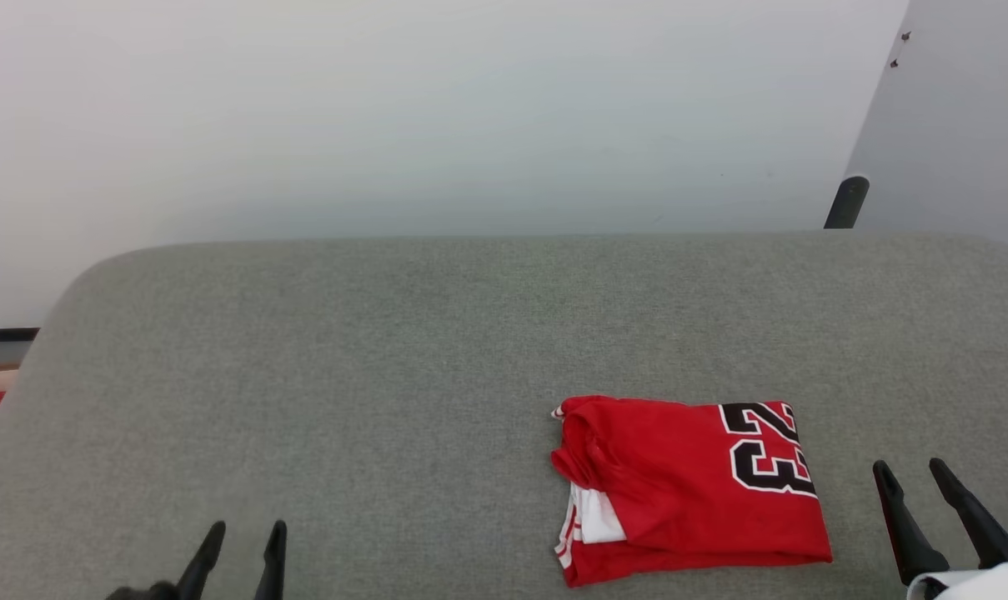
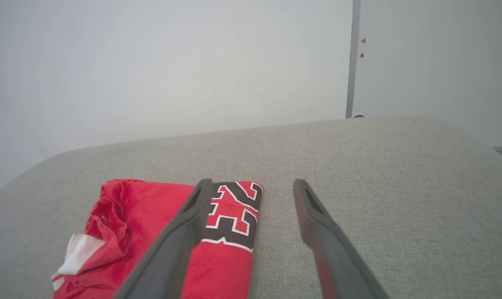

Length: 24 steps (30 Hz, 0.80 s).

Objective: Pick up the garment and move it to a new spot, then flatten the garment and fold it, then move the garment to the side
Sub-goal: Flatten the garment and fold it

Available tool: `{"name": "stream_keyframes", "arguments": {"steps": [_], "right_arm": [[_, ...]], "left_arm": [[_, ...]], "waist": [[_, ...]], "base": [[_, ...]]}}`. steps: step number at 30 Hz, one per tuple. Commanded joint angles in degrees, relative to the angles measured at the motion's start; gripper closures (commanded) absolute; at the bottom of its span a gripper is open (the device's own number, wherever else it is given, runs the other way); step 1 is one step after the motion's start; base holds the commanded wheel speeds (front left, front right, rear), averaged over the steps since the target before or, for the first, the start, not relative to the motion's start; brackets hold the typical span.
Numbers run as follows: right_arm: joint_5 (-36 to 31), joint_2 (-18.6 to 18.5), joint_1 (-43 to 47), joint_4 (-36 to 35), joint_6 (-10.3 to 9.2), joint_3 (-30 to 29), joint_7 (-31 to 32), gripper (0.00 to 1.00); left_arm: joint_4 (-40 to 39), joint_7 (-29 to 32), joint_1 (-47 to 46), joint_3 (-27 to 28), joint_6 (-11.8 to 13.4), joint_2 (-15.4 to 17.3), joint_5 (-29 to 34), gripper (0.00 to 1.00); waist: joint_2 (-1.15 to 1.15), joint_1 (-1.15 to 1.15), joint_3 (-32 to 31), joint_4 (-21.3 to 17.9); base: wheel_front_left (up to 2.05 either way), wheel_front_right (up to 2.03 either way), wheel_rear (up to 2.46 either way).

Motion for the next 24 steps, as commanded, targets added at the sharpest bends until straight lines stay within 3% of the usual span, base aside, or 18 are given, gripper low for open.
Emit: {"name": "stream_keyframes", "arguments": {"steps": [1,14,24], "right_arm": [[-0.7,0.4,1.2,-0.7,-0.04,-0.8,-0.4,0.0],[-5.6,3.9,8.4,-10.0,-0.04,-7.8,2.1,0.0],[-7.5,6.3,9.2,-12.5,-0.04,-9.1,4.2,0.0]], "left_arm": [[-0.8,0.1,1.4,0.5,-0.1,-0.2,0.7,0.0],[-7.8,0.1,8.0,4.7,-0.1,-2.4,3.0,0.0],[-8.2,0.1,8.2,4.7,-0.1,-2.8,2.8,0.0]], "waist": [[0.0,0.0,-0.3,0.3],[0.0,0.0,-0.2,1.4],[0.0,0.0,0.2,1.6]], "base": [[0.0,0.0,0.0],[0.0,0.0,0.0],[0.0,0.0,0.0]]}}
